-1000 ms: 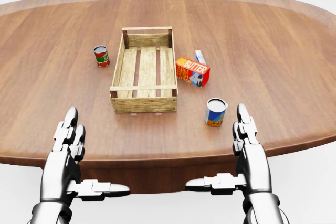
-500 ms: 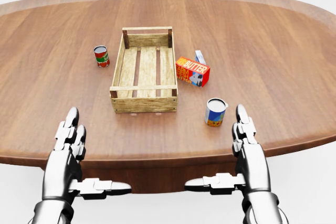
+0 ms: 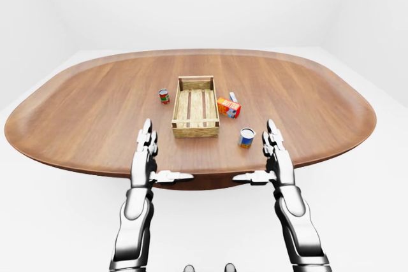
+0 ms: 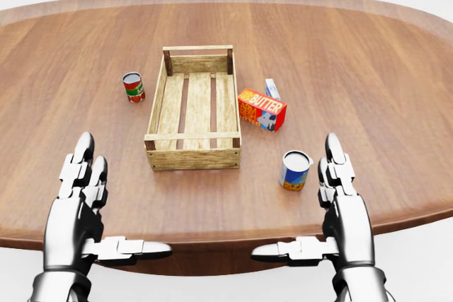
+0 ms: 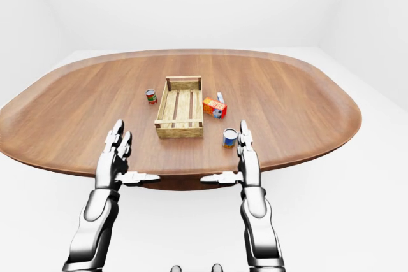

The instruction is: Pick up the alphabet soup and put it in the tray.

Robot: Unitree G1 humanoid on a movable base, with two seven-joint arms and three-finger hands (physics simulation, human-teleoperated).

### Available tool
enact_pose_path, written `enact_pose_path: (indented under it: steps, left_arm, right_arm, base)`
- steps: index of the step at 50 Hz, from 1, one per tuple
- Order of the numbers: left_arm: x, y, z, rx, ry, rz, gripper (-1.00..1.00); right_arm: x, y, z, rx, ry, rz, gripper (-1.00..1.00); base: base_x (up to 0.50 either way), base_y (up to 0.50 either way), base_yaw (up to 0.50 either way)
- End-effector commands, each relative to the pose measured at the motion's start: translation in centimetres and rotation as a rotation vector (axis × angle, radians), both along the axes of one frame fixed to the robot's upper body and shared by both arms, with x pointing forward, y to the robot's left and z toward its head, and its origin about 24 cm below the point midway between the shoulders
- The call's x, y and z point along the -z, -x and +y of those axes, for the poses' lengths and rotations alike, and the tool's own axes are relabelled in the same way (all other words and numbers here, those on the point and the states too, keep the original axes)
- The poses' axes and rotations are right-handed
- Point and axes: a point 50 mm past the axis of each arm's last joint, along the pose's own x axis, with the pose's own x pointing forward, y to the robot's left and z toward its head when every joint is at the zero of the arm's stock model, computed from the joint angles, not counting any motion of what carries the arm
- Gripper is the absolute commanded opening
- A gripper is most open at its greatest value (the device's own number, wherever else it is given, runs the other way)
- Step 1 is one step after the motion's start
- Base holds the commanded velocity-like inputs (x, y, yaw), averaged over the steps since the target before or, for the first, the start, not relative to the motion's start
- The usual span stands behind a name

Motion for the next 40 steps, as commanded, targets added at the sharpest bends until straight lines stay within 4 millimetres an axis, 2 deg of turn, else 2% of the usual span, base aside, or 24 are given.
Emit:
enact_pose_path:
  steps: [1, 9, 13, 37, 40]
  left_arm:
    - [-3.11, 1.64, 0.34, -0.011, -0.005, -0.172, 1.00]
    - [-3.42, 2.02, 0.48, -0.016, 0.003, -0.190, 1.00]
    - [-2.89, 1.68, 0.46, -0.018, -0.002, -0.167, 1.00]
    - [-2.55, 1.42, 0.35, -0.006, 0.007, -0.148, 1.00]
    - [-2.53, 1.42, 0.34, -0.005, 0.008, -0.147, 1.00]
  right_arm:
    - [-1.63, 1.35, -0.26, 0.037, -0.002, -0.082, 1.00]
    - [-1.78, 1.43, -0.13, 0.033, 0.002, -0.078, 1.00]
    - [-1.25, 0.92, -0.05, 0.074, 0.046, -0.029, 1.00]
    - [-1.45, 1.21, 0.47, 0.016, 0.070, -0.051, 1.00]
    - [-1.59, 1.35, 0.46, 0.008, 0.063, -0.066, 1.00]
  base:
    - [0.00, 0.00, 0.00]
    - [0.00, 0.00, 0.00]
    - [0.00, 0.00, 0.00]
    - [0.00, 0.00, 0.00]
    - [0.44, 0.00, 0.00]
